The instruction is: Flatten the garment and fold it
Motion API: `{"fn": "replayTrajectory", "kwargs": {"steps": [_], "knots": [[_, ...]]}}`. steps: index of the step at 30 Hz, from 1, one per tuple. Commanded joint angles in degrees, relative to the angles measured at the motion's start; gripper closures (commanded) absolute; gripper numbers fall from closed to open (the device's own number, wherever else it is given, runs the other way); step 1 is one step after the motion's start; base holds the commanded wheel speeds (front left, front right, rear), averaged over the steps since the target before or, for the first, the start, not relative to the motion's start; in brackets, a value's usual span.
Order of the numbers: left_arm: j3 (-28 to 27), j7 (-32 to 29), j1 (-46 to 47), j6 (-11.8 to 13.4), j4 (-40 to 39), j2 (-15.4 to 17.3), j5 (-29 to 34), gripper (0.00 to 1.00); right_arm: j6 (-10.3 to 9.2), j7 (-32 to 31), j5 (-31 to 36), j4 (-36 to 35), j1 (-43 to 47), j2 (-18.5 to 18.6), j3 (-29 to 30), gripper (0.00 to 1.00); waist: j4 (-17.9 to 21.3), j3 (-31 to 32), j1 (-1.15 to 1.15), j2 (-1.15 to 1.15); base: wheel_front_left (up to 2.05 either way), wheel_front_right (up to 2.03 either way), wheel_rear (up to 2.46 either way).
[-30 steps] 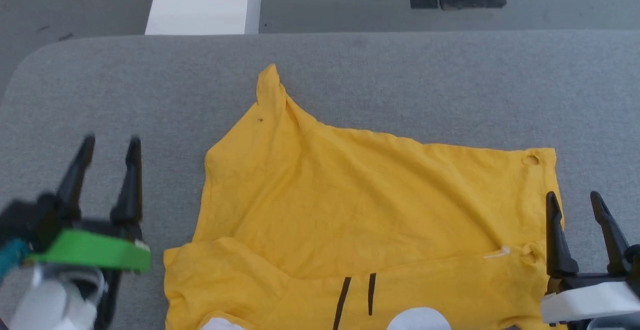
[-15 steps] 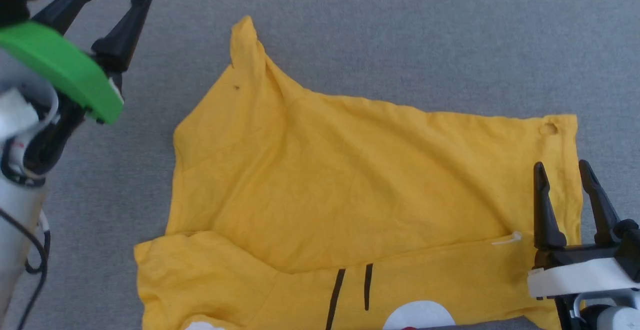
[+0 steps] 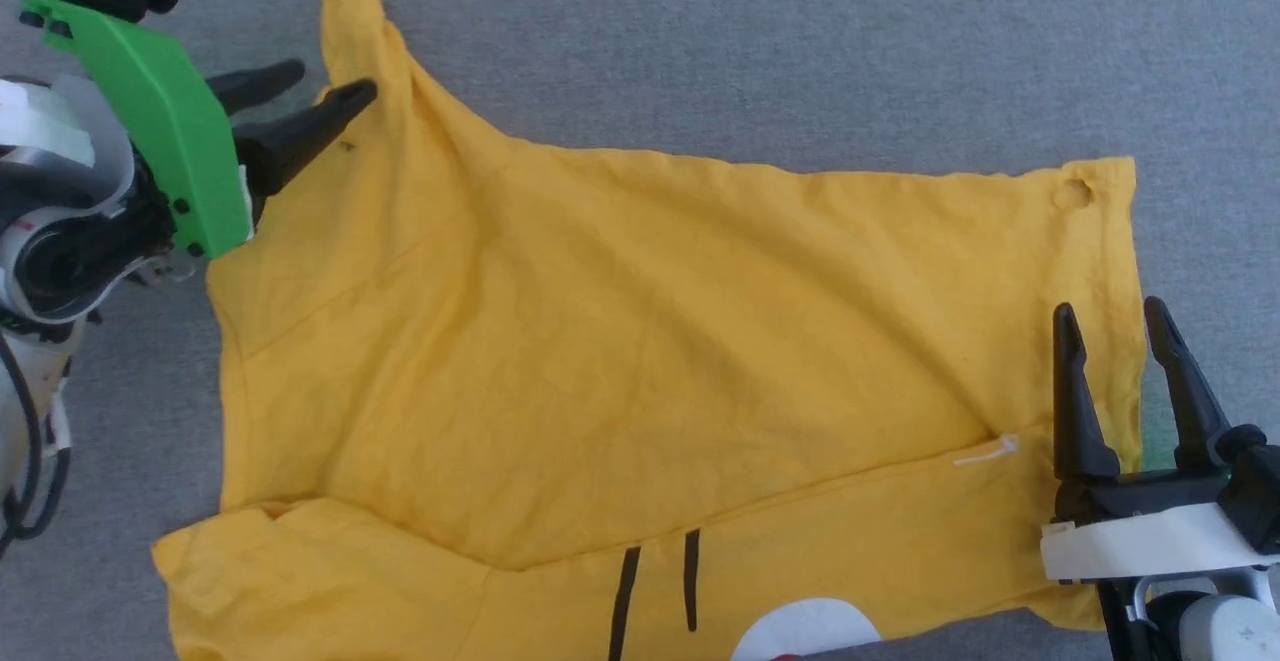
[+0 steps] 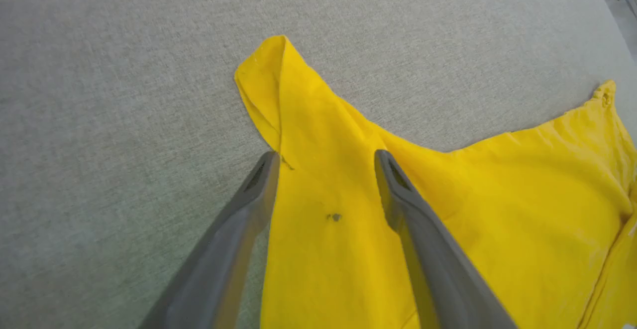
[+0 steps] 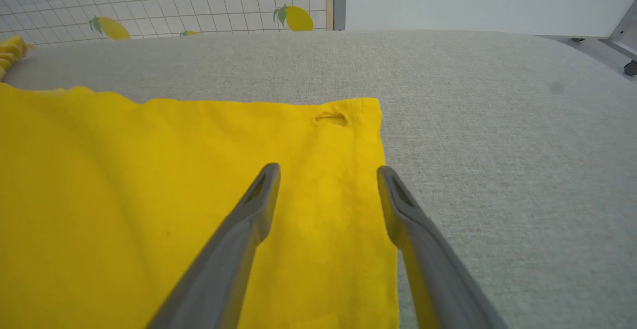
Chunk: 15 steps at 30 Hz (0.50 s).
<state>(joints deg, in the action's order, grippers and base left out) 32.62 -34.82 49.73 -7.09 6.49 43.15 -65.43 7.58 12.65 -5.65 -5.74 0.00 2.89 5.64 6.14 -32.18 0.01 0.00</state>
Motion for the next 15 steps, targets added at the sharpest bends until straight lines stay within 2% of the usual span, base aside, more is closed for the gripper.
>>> {"fn": "replayTrajectory", "kwargs": {"steps": [1,12,13,14,15], "knots": [[0.19,-0.43,0.82,-0.39,0.20,1.21,-0.46,0.00,-0.09,0.56,-0.57,-0.04,-0.82,-0.02,-0.22,0.00,1.60,-1.77,-0.01,0.00,0.00,0.00,0.00],[1.19,2.28,0.74,-0.39,2.49,2.88,-0.59,0.00,-0.09,1.52,-1.55,0.51,-1.58,-0.02,-0.60,0.00,3.74,-4.33,-0.01,0.00,0.00,0.00,0.00],[1.81,2.48,0.76,-0.39,2.17,3.07,-0.39,0.44,-0.09,1.57,-1.57,0.53,-1.66,-0.02,-0.49,0.00,3.83,-4.39,-0.01,0.00,0.00,0.00,0.00],[2.19,2.76,0.70,-0.39,2.09,3.28,-0.30,1.00,-0.09,1.60,-1.57,0.53,-1.72,-0.02,-0.38,0.00,3.86,-4.41,-0.01,0.00,0.00,0.00,0.00],[2.58,3.12,0.56,-0.39,2.13,3.50,-0.37,1.00,-0.09,1.64,-1.53,0.50,-1.78,-0.02,-0.23,0.00,3.86,-4.36,-0.01,0.00,0.00,0.00,0.00]]}}
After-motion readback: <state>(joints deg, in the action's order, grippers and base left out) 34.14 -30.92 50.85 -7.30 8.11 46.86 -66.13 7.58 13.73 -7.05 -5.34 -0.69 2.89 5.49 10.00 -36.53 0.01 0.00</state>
